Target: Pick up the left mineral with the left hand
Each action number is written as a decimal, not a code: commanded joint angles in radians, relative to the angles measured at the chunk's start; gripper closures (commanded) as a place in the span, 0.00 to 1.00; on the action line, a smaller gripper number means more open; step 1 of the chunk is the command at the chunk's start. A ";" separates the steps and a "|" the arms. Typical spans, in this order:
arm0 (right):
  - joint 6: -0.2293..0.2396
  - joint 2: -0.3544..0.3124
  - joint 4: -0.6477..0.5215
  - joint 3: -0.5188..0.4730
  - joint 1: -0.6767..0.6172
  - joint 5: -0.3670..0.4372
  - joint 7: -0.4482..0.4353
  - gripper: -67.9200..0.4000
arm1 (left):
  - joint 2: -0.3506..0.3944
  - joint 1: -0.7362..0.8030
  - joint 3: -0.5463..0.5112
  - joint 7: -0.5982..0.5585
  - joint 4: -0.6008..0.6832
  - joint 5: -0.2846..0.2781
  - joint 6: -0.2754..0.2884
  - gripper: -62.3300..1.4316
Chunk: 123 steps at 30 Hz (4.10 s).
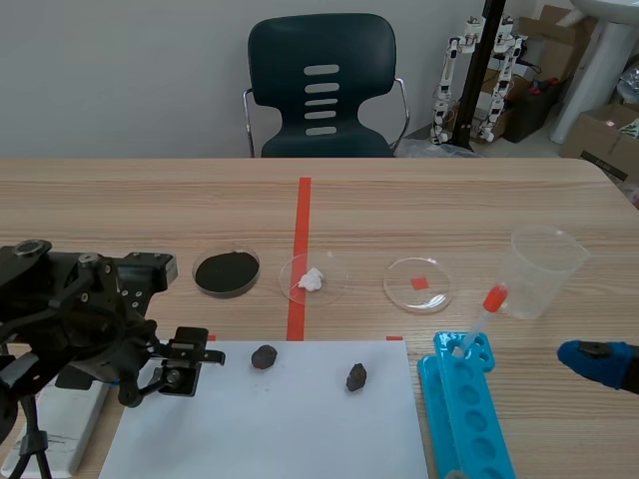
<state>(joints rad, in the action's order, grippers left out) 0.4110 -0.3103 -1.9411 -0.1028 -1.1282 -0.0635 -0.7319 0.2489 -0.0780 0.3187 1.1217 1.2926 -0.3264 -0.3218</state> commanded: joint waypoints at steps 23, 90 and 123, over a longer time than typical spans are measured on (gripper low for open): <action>0.001 0.000 -0.009 -0.003 -0.002 0.010 -0.013 0.06 | -0.005 -0.005 0.015 -0.019 0.021 0.023 -0.005 0.79; 0.001 0.000 -0.009 -0.003 -0.002 0.010 -0.012 0.06 | 0.251 0.827 -0.254 -1.225 0.769 0.061 0.378 0.80; 0.001 0.000 -0.009 -0.003 -0.002 0.010 -0.013 0.06 | 0.251 0.970 -0.321 -1.308 0.811 0.087 0.441 0.80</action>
<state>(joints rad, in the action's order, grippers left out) 0.4110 -0.3103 -1.9411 -0.1028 -1.1282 -0.0635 -0.7319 0.5045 0.8974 -0.0051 -0.1688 2.0937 -0.2352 0.1173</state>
